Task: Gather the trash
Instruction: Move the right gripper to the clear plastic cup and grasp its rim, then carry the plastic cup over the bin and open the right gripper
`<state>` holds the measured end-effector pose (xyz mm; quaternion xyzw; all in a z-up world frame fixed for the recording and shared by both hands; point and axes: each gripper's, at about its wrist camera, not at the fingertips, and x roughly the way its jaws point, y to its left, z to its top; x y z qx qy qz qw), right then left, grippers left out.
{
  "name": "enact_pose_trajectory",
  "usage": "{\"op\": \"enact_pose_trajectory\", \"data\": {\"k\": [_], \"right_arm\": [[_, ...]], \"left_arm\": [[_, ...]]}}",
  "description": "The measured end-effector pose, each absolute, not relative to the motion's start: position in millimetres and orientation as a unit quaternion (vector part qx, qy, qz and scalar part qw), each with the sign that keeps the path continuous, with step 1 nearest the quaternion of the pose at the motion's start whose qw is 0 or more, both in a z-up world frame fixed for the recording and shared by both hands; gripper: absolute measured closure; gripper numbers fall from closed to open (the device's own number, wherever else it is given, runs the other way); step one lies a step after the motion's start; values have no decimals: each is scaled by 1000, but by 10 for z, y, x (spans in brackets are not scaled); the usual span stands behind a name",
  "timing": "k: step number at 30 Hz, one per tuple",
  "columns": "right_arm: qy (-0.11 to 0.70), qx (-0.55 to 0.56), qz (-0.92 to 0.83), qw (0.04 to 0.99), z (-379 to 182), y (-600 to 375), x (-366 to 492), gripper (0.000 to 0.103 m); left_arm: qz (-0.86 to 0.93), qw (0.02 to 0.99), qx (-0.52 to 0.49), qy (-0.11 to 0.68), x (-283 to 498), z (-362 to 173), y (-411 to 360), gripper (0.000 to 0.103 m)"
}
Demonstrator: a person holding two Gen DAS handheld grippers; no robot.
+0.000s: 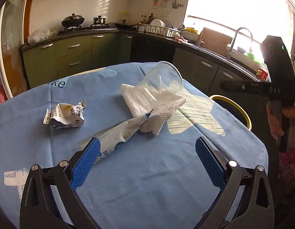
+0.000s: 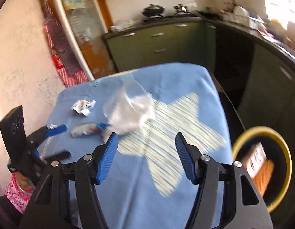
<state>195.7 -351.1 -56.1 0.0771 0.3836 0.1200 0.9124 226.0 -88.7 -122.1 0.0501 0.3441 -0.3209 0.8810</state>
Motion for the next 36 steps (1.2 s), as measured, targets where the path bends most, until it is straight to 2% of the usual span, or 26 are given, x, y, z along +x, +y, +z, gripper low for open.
{"op": "enact_pose_trajectory", "data": {"k": [4, 11, 14, 15, 16, 17, 18, 19, 28, 32, 36], "right_arm": [[377, 38, 136, 915, -461, -3201, 2367, 44], [421, 15, 140, 896, -666, -3032, 2871, 44], [437, 25, 154, 886, -763, -3010, 2948, 50], [441, 30, 160, 883, -781, -2998, 2958, 58], [445, 41, 171, 878, -800, -2995, 2957, 72], [447, 49, 178, 875, -811, -2983, 2961, 80], [448, 56, 184, 873, -822, -2979, 2939, 96], [447, 60, 187, 873, -824, -2965, 2904, 98], [379, 84, 160, 907, -499, -3091, 2238, 98], [334, 79, 76, 936, -367, -3419, 1776, 98], [328, 107, -26, 938, -419, -4021, 1436, 98]], "left_arm": [[-320, 878, 50, 351, 2243, -1254, -932, 5], [-323, 878, 44, 352, 2212, -1240, -938, 5], [-322, 877, 44, 353, 2214, -1250, -941, 5], [-322, 877, 44, 354, 2214, -1257, -944, 5], [-321, 877, 45, 355, 2214, -1263, -948, 5], [-322, 876, 45, 356, 2212, -1265, -953, 5], [-322, 876, 45, 356, 2210, -1268, -958, 5], [-322, 876, 46, 356, 2207, -1272, -963, 5], [-320, 874, 57, 362, 2214, -1331, -1017, 5], [-320, 873, 58, 363, 2214, -1334, -1023, 5], [-321, 871, 57, 367, 2212, -1344, -1027, 5]]}}
